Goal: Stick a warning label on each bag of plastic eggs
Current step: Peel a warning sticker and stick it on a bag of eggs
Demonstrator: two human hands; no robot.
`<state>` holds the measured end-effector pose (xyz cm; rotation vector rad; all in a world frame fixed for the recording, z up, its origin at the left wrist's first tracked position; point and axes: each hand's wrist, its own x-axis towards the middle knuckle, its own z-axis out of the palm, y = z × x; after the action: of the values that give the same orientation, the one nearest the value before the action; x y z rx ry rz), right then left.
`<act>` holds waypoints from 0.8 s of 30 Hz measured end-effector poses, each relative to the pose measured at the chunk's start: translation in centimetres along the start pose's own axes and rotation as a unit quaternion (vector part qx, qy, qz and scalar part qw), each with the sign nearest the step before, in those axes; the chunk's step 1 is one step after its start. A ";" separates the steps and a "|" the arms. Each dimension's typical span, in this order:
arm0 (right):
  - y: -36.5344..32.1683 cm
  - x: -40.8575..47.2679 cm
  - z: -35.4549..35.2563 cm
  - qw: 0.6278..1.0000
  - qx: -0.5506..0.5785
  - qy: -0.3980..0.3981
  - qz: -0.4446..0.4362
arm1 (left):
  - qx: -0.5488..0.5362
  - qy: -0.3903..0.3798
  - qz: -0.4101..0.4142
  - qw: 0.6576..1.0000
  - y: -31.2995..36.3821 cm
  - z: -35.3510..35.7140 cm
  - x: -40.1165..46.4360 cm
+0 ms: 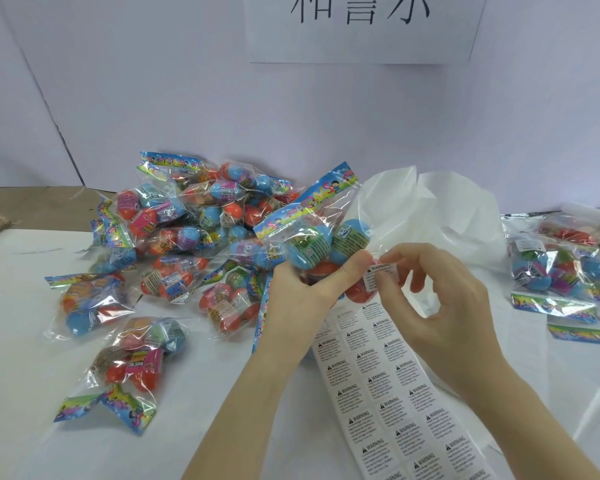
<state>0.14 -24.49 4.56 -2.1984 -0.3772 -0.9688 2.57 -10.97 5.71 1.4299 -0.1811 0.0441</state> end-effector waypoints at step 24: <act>-0.3 0.5 -0.2 0.902 0.357 -0.049 0.238 | 0.009 -0.058 -0.022 0.998 0.1 -0.7 0.3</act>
<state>0.23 -24.37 5.19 -1.5447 -0.1770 -0.3585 2.91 -10.31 5.77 1.4543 -0.2445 -0.0744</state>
